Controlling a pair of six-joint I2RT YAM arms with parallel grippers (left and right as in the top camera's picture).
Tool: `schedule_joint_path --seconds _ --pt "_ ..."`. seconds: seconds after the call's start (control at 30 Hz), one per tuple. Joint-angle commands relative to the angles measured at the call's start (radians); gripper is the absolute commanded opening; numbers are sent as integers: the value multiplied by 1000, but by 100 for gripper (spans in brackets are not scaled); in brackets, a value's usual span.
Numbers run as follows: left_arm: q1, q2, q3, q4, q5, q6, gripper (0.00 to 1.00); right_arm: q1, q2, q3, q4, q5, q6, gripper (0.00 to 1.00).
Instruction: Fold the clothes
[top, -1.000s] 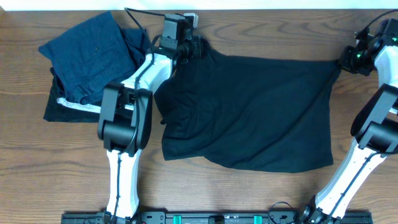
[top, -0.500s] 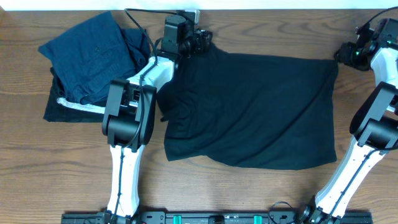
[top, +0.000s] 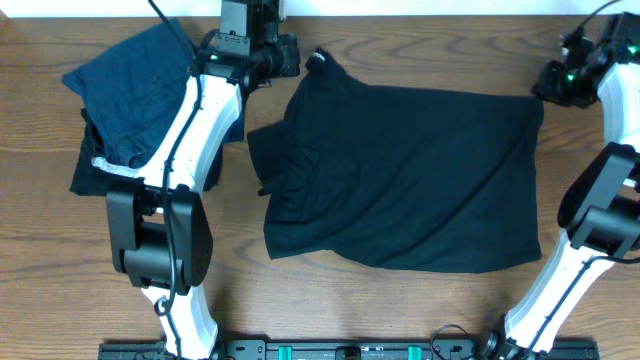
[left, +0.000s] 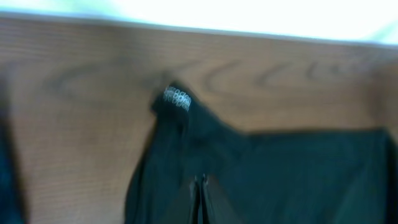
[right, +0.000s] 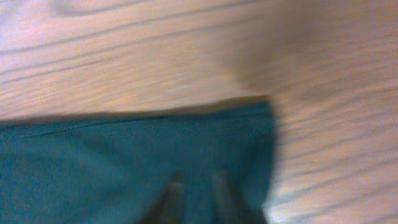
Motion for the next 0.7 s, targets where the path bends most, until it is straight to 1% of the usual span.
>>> schedule_joint_path --seconds 0.0,0.13,0.23,0.33,0.5,0.67 --pt "-11 35 -5 -92 -36 27 6 87 -5 11 -19 -117 -19 1" --pt "-11 35 -7 -170 -96 39 6 212 0 11 9 -154 -30 1" --pt "-9 35 -11 -203 -98 39 6 311 3 11 46 -140 -29 1" --pt "-10 35 -13 -270 -98 39 6 408 14 11 96 -137 -28 1" --pt "-5 35 -13 -390 -98 39 6 556 74 11 178 -61 -13 1" --pt "13 35 -13 -443 -98 39 6 661 147 11 254 -14 3 1"
